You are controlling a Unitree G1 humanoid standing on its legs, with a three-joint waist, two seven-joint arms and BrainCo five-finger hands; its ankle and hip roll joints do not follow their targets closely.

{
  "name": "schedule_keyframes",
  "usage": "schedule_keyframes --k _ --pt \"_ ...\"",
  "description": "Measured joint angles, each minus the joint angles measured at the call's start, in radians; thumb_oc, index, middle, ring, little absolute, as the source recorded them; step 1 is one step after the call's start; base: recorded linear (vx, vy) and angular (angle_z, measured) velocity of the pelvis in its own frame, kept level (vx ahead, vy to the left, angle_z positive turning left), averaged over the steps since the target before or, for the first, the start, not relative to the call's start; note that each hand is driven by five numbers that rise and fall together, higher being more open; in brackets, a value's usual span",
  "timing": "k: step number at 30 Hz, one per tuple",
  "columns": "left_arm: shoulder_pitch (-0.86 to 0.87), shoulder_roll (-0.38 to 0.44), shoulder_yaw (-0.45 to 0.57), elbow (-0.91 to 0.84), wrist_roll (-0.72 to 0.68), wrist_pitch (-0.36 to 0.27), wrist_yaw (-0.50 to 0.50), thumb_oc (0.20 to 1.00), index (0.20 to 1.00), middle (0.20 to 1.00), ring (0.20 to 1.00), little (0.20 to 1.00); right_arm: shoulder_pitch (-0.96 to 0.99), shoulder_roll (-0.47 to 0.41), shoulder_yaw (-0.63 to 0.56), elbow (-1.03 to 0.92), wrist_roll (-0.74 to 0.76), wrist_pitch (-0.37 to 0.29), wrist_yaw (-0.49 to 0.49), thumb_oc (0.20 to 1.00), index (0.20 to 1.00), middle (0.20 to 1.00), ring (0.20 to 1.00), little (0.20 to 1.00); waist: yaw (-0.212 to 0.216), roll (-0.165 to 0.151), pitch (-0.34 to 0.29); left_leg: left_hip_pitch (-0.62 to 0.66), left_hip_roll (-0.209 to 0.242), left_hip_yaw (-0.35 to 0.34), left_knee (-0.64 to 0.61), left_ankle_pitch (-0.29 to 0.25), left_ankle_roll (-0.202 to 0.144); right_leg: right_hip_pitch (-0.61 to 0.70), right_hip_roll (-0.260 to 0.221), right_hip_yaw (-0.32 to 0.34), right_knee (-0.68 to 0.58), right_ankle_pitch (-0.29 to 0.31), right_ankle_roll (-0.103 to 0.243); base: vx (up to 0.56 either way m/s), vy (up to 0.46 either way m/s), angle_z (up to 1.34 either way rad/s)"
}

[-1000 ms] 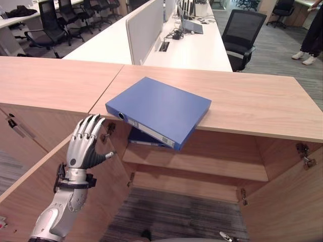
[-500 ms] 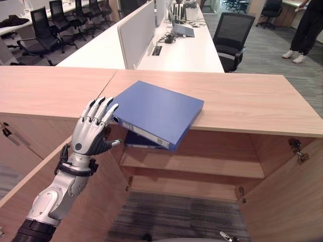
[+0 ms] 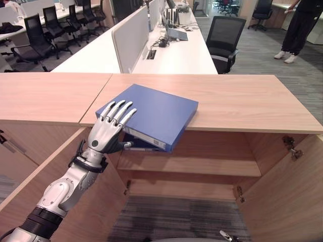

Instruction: Put the empty folder in the office cabinet

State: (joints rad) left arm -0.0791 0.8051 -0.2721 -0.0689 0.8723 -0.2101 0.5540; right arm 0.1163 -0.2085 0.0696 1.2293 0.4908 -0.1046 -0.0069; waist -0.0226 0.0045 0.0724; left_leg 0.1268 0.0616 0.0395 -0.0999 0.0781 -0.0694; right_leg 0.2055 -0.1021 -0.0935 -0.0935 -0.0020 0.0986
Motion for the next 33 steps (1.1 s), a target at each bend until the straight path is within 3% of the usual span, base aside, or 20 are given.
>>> schedule_keyframes --k 11,33 --pt "-0.078 0.027 -0.145 0.117 0.058 0.008 -0.036 1.0 1.0 1.0 1.0 1.0 -0.003 -0.007 0.007 0.0 -0.002 -0.003 -0.036 1.0 1.0 1.0 1.0 1.0 -0.03 0.006 -0.016 0.002 0.0 0.008 0.0 0.001 0.001 -0.002 -0.001 0.007 0.0 0.001 0.001 0.0 0.001 -0.01" --pt "-0.202 0.016 -0.241 0.156 0.098 0.014 -0.075 1.0 1.0 1.0 1.0 1.0 -0.007 -0.008 0.012 0.0 -0.002 -0.002 -0.034 1.0 1.0 1.0 1.0 1.0 -0.052 0.005 -0.015 0.003 0.0 0.028 0.0 0.001 0.003 -0.011 -0.003 0.026 0.0 0.0 0.008 0.0 0.001 -0.02"
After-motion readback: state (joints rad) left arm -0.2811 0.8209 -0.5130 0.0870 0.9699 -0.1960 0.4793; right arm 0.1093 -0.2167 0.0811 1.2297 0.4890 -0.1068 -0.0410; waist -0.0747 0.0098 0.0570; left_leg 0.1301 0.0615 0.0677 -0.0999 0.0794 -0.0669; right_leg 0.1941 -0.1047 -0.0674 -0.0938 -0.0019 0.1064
